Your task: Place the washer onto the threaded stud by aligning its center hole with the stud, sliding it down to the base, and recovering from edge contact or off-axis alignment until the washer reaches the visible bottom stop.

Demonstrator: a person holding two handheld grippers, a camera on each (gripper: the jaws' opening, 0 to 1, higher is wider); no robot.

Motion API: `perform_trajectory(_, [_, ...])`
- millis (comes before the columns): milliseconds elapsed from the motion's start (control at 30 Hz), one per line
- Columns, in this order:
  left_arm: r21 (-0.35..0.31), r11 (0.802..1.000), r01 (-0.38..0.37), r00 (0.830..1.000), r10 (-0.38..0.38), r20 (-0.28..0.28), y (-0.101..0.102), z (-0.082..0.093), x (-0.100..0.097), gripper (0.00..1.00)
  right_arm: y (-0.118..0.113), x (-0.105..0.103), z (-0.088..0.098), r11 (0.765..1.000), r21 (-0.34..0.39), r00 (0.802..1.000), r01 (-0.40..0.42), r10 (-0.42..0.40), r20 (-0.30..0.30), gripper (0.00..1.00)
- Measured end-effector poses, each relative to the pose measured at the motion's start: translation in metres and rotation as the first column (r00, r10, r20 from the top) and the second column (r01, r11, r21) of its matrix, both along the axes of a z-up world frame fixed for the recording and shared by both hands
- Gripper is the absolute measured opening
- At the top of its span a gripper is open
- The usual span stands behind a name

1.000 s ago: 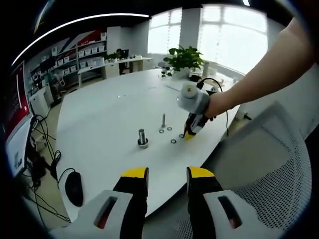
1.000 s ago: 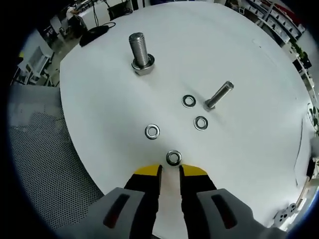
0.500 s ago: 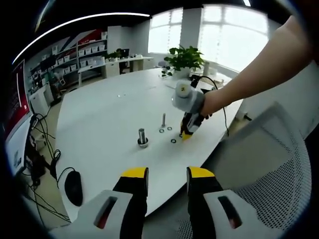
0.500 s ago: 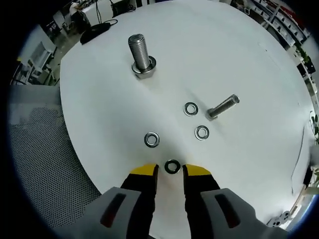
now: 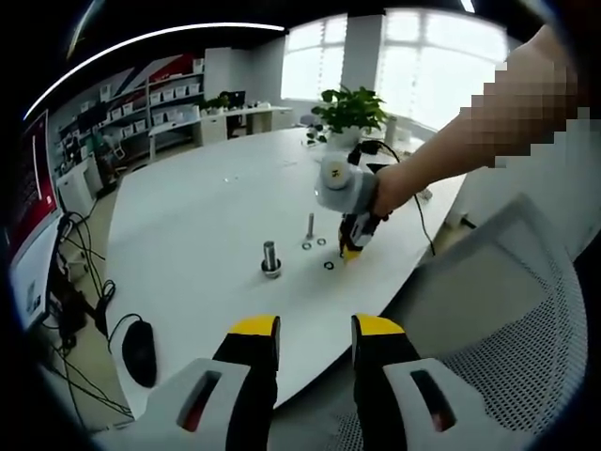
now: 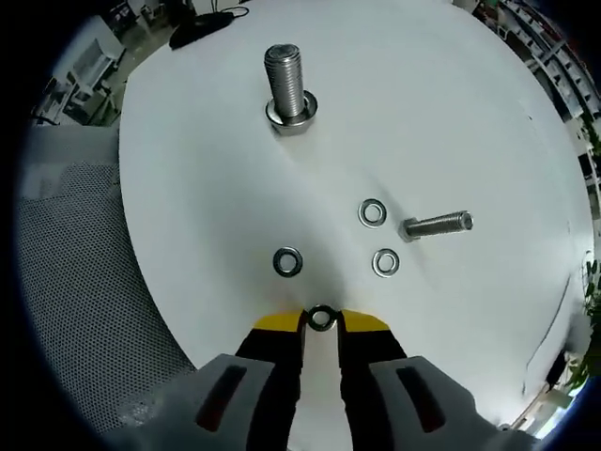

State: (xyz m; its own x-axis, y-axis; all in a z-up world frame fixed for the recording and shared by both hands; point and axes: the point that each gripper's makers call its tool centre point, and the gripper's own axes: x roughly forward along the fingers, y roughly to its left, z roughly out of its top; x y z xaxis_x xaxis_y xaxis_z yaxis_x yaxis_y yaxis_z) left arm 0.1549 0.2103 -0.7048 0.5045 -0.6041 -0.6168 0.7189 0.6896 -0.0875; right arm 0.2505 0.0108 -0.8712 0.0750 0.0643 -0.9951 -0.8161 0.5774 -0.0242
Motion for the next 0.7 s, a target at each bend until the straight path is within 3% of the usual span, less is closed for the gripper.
perform_trajectory(133, [0.002, 1.0, 0.0, 1.0, 0.0, 0.001, 0.0001, -0.0001, 0.0004, 0.29, -0.0038, 0.0013, 0.0003, 1.0, -0.026, 1.0, 0.007, -0.006, 0.012, 0.12])
perform_trajectory(167, [0.001, 1.0, -0.001, 1.0, 0.001, 0.001, 0.0001, 0.0001, 0.0005, 0.29, -0.0101, 0.0087, 0.001, 0.997, -0.068, 0.997, -0.027, 0.032, 0.065, 0.04])
perform_trajectory(200, [0.001, 1.0, -0.001, 1.0, 0.001, 0.0, 0.0002, 0.0, 0.0005, 0.29, -0.005, 0.0048, -0.0001, 0.995, -0.051, 0.994, -0.091, 0.094, 0.055, 0.04])
perform_trajectory(267, [0.004, 1.0, -0.001, 1.0, 0.001, 0.0, 0.0005, -0.0004, 0.0004, 0.29, -0.0051, 0.0039, 0.0002, 0.998, -0.057, 0.997, -0.037, 0.041, 0.062, 0.04])
perform_trajectory(367, [0.001, 1.0, -0.003, 1.0, 0.003, 0.003, 0.0004, 0.0002, 0.0009, 0.29, -0.0047, 0.0045, 0.0005, 1.0, -0.004, 0.999, 0.009, -0.009, 0.046, 0.05])
perform_trajectory(500, [0.007, 1.0, -0.001, 1.0, 0.001, -0.005, 0.0005, -0.0017, 0.0001, 0.28, -0.0055, 0.0047, 0.0011, 1.0, 0.025, 0.999, -0.011, 0.01, 0.043, 0.05])
perform_trajectory(700, [0.013, 1.0, 0.005, 1.0, -0.005, -0.004, 0.0, -0.0021, -0.0003, 0.28, -0.004, 0.0038, 0.0018, 0.996, 0.067, 0.998, 0.063, -0.063, -0.006, 0.08])
